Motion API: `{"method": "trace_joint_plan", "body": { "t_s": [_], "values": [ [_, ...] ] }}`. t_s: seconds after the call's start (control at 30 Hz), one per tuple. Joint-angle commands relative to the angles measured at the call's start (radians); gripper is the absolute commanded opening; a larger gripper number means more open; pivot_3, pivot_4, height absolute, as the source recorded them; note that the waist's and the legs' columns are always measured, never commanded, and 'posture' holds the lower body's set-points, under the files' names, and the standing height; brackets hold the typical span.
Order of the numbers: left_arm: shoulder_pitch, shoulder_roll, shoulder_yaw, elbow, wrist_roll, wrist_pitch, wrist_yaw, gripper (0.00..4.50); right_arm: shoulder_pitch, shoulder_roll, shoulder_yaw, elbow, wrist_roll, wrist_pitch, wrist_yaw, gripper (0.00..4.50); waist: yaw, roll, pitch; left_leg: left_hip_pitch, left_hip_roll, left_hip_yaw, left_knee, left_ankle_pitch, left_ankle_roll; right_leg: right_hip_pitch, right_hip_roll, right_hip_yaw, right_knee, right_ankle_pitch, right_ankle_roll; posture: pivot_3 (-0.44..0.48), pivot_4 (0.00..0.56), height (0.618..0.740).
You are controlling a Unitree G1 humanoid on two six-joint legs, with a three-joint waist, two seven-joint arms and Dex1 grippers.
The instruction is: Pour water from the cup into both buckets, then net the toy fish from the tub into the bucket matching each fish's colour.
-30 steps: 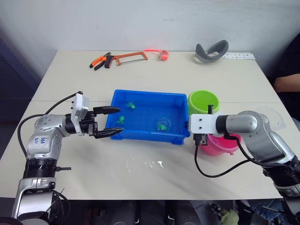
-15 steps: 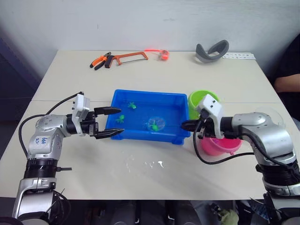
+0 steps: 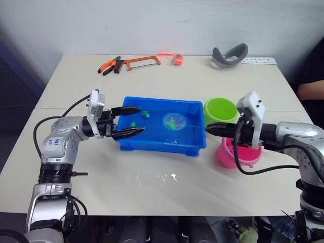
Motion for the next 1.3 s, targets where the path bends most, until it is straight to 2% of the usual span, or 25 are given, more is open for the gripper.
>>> {"method": "trace_joint_plan", "body": {
  "t_s": [0.03, 0.2, 0.3, 0.53, 0.63, 0.73, 0.87, 1.1, 1.3],
  "values": [
    [-0.031, -0.016, 0.003, -0.048, -0.033, 0.029, 0.025, 4.45, 0.011, -0.030, -0.086, -0.059, 0.054, -0.055, -0.009, 0.00, 0.000, 0.000, 0.000, 0.000, 0.000, 0.000, 0.000, 0.000, 0.000, 0.000, 0.000, 0.000, 0.000, 0.000, 0.000, 0.000, 0.150, 0.740],
    [-0.066, -0.060, -0.006, -0.064, -0.042, 0.070, 0.062, 4.45, 0.049, -0.098, -0.198, -0.024, 0.041, -0.161, -0.025, 0.00, 0.007, 0.000, 0.000, 0.000, 0.000, 0.000, 0.000, 0.000, 0.000, 0.000, 0.000, 0.000, 0.000, 0.000, 0.000, 0.000, 0.150, 0.740],
    [-0.078, -0.081, -0.013, -0.061, -0.036, 0.065, 0.072, 4.45, 0.090, -0.156, -0.208, 0.047, -0.053, -0.318, -0.036, 0.00, 0.014, 0.000, 0.000, 0.000, -0.001, 0.001, 0.000, 0.000, 0.000, 0.000, 0.000, 0.000, 0.000, 0.000, 0.000, 0.000, 0.150, 0.740],
    [-0.082, -0.115, -0.035, -0.026, -0.008, -0.003, 0.064, 4.45, 0.215, -0.240, -0.063, 0.235, -0.412, -0.901, -0.087, 0.00, 0.018, 0.000, 0.000, 0.001, 0.000, 0.003, 0.000, 0.000, 0.000, 0.000, 0.000, -0.002, 0.000, 0.000, 0.000, 0.000, 0.150, 0.740],
    [-0.084, -0.123, -0.040, -0.019, -0.006, -0.021, 0.065, 4.45, 0.214, -0.242, -0.013, 0.294, -0.532, -1.069, -0.158, 0.00, 0.016, 0.000, 0.000, 0.002, 0.000, 0.004, -0.001, 0.000, 0.000, 0.000, 0.001, -0.003, 0.000, 0.000, 0.000, 0.000, 0.150, 0.740],
    [-0.082, -0.137, -0.046, -0.021, -0.007, -0.032, 0.072, 4.45, 0.246, -0.260, 0.040, 0.382, -0.677, -1.325, -0.235, 0.00, 0.017, 0.000, 0.000, 0.002, 0.000, 0.004, -0.001, 0.000, 0.000, 0.000, 0.000, -0.004, 0.000, 0.000, 0.000, 0.000, 0.150, 0.740],
    [-0.077, -0.148, -0.053, -0.031, -0.005, -0.036, 0.078, 4.45, 0.279, -0.318, 0.063, 0.510, -0.903, -1.632, -0.433, 0.00, 0.021, 0.000, 0.000, 0.001, 0.000, 0.003, -0.001, 0.000, 0.000, 0.000, 0.000, -0.003, -0.001, 0.000, 0.000, 0.000, 0.150, 0.740],
    [-0.087, -0.162, -0.062, -0.024, 0.001, -0.043, 0.087, 4.45, 0.308, -0.420, 0.065, 0.650, -1.202, -1.813, -0.756, 0.00, 0.017, 0.000, 0.000, 0.002, 0.000, 0.003, -0.001, 0.001, 0.000, 0.001, 0.000, 0.000, 0.000, 0.000, 0.000, 0.000, 0.150, 0.740],
    [-0.095, -0.163, -0.067, -0.011, 0.005, -0.052, 0.082, 4.45, 0.330, -0.429, 0.038, 0.664, -1.198, -1.863, -0.842, 0.00, 0.016, 0.000, 0.000, 0.002, 0.001, 0.003, -0.001, 0.001, -0.001, 0.001, 0.001, 0.002, 0.000, 0.000, 0.000, 0.000, 0.150, 0.740]
  ]
}}
